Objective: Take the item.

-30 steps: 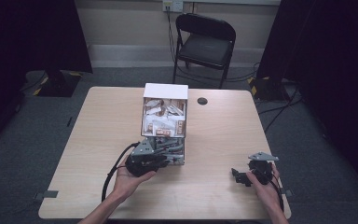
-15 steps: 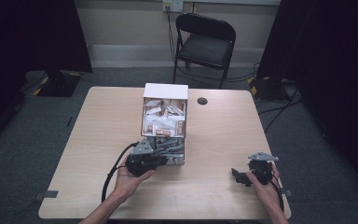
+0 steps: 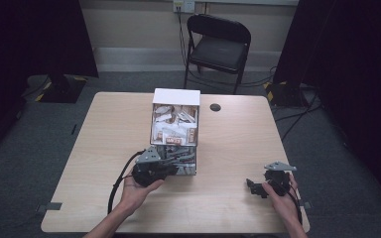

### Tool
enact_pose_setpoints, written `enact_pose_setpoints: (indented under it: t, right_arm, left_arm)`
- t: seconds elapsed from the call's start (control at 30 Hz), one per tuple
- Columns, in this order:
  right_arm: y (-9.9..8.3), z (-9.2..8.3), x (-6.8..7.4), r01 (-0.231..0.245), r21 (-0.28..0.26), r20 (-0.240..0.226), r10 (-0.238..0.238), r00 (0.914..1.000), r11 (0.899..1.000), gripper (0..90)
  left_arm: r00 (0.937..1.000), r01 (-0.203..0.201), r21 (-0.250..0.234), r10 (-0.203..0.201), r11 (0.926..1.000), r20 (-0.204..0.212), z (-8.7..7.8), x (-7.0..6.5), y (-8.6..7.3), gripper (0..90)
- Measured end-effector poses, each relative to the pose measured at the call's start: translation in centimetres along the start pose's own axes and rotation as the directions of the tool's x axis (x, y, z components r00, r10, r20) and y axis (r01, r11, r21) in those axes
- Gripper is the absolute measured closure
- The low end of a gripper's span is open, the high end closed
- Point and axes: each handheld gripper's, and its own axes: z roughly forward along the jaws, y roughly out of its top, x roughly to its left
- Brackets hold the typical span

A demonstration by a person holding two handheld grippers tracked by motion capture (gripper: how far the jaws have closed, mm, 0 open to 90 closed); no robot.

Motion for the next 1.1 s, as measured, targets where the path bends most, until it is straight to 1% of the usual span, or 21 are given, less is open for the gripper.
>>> enact_pose_setpoints:
  t: [0.33,0.37,0.77,0.97,1.03,1.07,1.1]
  right_arm:
    - [0.0,0.0,0.0,0.0,0.0,0.0,0.0,1.0,1.0,0.0]
    - [0.0,0.0,0.0,0.0,0.0,0.0,0.0,1.0,1.0,0.0]
    - [0.0,0.0,0.0,0.002,0.0,-0.003,-0.002,1.0,1.0,0.0]
    - [0.0,0.0,0.0,0.002,0.0,-0.003,-0.002,1.0,1.0,0.0]
    - [0.0,0.0,0.0,0.003,0.0,-0.004,-0.003,1.0,1.0,0.0]
    - [0.0,0.0,0.0,0.003,0.001,-0.004,-0.003,1.0,1.0,0.0]
    - [0.0,0.0,0.0,0.003,0.001,-0.004,-0.003,1.0,1.0,0.0]
  left_arm:
    - [1.0,0.003,-0.018,-0.003,0.9998,0.001,-0.6,-0.2,0.2,88.7]
    - [0.9999,0.017,-0.023,-0.017,0.9996,0.002,-0.7,-0.2,0.2,88.7]
    - [0.9994,0.033,-0.046,-0.032,0.9984,0.012,-1.4,-0.1,0.2,88.7]
    - [0.9991,0.038,-0.055,-0.037,0.9977,0.021,-1.7,-0.2,0.4,88.8]
    - [0.9991,0.04,-0.064,-0.039,0.9972,0.013,-1.9,-0.3,0.5,88.7]
    - [0.9988,0.046,-0.067,-0.045,0.9966,0.019,-2.0,-0.2,0.6,88.8]
    - [0.9989,0.043,-0.064,-0.042,0.997,0.019,-2.1,-0.2,0.6,88.9]
